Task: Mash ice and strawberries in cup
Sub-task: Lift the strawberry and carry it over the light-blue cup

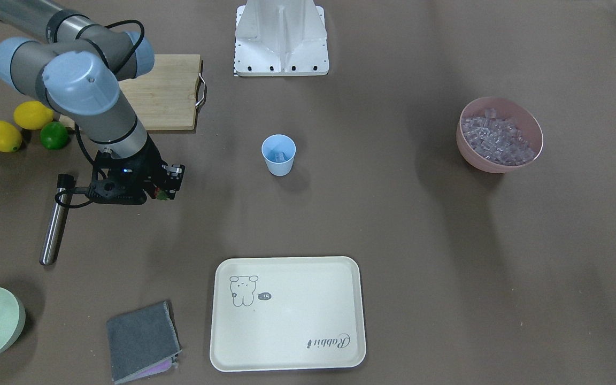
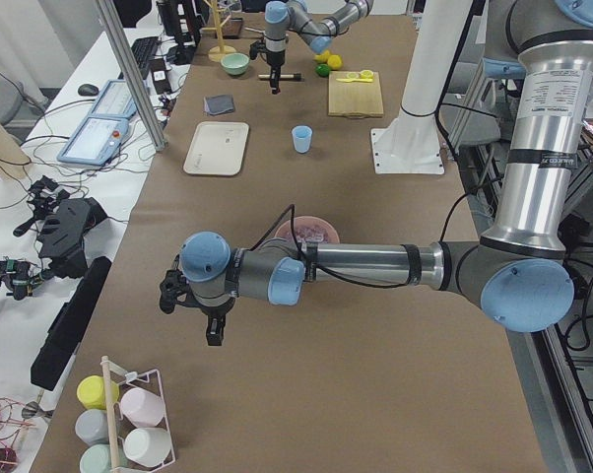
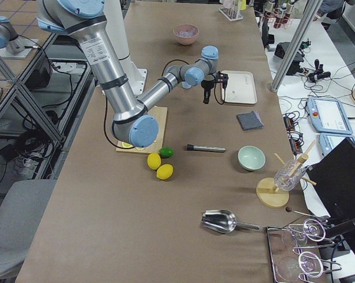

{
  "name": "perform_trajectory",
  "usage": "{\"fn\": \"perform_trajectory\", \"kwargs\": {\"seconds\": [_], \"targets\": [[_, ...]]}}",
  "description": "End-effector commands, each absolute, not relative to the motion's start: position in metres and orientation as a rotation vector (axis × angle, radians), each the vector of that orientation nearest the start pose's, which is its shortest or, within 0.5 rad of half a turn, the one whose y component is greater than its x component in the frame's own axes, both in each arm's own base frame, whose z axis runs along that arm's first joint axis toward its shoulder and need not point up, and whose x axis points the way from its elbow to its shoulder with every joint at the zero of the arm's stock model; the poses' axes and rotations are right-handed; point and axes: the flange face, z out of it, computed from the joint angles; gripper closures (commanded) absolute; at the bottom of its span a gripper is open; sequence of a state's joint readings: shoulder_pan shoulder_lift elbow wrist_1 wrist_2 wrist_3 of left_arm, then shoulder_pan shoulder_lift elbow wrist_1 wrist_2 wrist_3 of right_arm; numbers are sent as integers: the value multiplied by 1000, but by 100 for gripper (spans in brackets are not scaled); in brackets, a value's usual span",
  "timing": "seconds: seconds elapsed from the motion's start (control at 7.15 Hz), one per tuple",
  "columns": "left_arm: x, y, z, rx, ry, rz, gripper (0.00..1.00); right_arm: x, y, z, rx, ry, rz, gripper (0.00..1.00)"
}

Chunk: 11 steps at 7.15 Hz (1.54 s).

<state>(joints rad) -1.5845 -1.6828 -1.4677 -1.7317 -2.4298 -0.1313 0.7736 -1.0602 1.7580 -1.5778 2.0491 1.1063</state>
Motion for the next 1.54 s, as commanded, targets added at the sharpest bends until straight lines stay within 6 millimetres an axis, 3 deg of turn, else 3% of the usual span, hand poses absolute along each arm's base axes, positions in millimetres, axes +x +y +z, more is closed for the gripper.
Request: {"fn": "perform_trajectory", "kwargs": {"seconds": [0.0, 0.42, 0.56, 0.84, 1.26, 1.4], "targets": [[-65, -548, 624, 113, 865, -61, 2, -414, -477, 237, -22, -843, 177, 75], [-66, -548, 619, 120, 865, -60, 2, -475, -428, 162, -25, -842, 216, 74], [-67, -546, 618, 122, 865, -61, 2, -490, -414, 148, -22, -838, 209, 74], [-69, -543, 618, 124, 865, -63, 2, -516, -406, 144, -7, -819, 202, 74], [-69, -543, 619, 122, 865, -64, 2, -526, -411, 128, 5, -826, 206, 74], [-69, -543, 620, 120, 865, -65, 2, -530, -413, 131, 3, -817, 207, 73]]}}
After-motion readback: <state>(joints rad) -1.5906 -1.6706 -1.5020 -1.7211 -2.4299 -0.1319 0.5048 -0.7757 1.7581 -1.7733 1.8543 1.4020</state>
